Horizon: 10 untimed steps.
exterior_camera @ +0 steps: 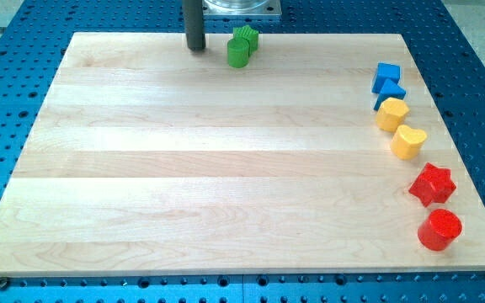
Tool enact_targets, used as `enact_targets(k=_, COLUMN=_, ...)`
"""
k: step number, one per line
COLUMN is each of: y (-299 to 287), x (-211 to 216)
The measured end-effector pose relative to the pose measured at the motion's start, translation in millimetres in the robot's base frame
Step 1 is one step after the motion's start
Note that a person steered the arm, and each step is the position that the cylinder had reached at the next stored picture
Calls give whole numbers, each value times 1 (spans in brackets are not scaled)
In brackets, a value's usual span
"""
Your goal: Put the green star on top of the cube
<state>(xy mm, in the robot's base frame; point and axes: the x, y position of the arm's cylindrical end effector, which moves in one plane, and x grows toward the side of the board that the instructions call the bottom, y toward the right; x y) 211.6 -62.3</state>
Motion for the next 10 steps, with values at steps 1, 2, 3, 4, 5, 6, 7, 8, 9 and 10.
enact_targets(k=1, y=84, x=0)
enact_targets(k=2, y=188, x=5)
enact_targets(k=3, y=234, x=13)
enact_targets(k=4, y=236, x=-3)
enact_targets(k=5, y=243, x=1)
enact_targets(k=6, y=243, x=20)
enact_targets(k=7, y=251, x=35)
enact_targets(k=8, y=256, x=41)
enact_targets(k=9, y=256, x=42)
enact_targets(k=10, y=262, x=46)
